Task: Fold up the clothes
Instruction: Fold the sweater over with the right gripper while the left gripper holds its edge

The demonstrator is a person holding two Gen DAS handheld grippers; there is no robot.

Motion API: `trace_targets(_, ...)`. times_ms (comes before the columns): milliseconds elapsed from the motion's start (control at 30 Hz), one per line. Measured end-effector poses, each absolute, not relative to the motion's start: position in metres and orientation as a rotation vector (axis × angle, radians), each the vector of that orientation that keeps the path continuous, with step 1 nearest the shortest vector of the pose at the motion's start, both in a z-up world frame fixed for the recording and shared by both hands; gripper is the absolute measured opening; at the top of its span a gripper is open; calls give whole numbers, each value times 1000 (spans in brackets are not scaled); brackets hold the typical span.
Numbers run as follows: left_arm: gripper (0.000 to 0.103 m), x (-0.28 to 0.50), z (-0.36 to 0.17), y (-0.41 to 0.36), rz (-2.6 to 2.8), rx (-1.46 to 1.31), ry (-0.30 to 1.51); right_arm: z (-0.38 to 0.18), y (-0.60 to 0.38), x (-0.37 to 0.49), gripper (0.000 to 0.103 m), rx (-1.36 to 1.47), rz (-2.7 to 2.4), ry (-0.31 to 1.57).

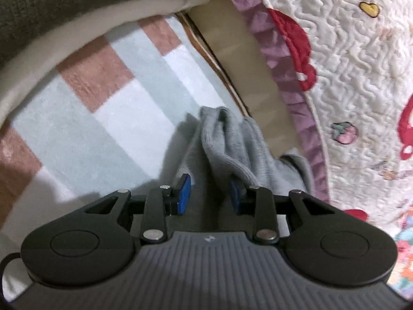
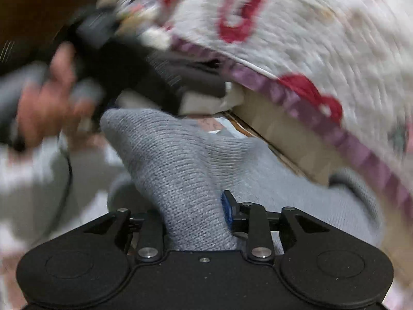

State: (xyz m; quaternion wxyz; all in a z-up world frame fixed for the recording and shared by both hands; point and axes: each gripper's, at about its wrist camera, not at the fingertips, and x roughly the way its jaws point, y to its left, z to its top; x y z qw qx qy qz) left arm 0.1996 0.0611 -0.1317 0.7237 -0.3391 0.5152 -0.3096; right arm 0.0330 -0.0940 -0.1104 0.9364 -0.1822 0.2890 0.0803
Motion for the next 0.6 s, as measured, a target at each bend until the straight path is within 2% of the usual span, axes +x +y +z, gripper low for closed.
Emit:
trace_targets(100,35,199,-131,59,-704,-748,1148,-113,-82,29,38,-490,160,594)
trace_targets(200,41,196,-130,57,-721,-706,1193,-108,-92,34,38,-410,148,602)
trace_targets(367,43,189,-118,56,-774,-642,1190,-104,-106,39,39,-268,134,612)
trace_targets(500,44,193,-120,61,-798,-673,1153,-108,-106,33,40,-260,129,612)
trace_targets(600,47,188,-97,63,-899,-581,1032,-109,-104,25,42,-256,109,614)
